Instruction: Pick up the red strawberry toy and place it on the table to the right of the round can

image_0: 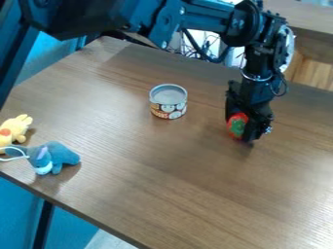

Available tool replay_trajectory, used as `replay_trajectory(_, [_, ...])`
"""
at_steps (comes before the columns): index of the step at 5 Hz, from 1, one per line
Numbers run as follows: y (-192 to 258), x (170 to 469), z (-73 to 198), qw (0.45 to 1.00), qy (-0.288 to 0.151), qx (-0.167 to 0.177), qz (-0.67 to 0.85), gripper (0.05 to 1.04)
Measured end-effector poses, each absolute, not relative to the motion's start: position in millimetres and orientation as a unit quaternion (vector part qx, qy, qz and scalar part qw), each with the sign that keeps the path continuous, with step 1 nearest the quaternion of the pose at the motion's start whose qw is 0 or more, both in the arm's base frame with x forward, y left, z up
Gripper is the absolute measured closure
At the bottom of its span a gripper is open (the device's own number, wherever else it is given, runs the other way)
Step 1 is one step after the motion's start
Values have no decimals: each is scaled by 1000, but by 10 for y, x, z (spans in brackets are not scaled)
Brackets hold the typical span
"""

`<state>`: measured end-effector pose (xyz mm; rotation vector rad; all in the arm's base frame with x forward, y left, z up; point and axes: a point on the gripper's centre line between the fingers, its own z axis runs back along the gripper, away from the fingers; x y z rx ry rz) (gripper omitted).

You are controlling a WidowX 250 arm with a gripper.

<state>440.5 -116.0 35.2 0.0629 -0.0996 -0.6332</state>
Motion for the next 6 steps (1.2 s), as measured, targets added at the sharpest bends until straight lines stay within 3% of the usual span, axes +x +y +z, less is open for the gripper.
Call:
replay_trajectory(1, [-1147, 4370, 343, 952, -35, 35, -302, 224])
replay_trajectory(2, [-1125, 4291, 296, 957, -24, 34, -287, 67])
replay_trajectory(4, [-1107, 4245, 701, 962, -77, 24, -260, 77])
replay_trajectory(6, [-339, 3865, 1047, 979, -53, 40, -194, 77])
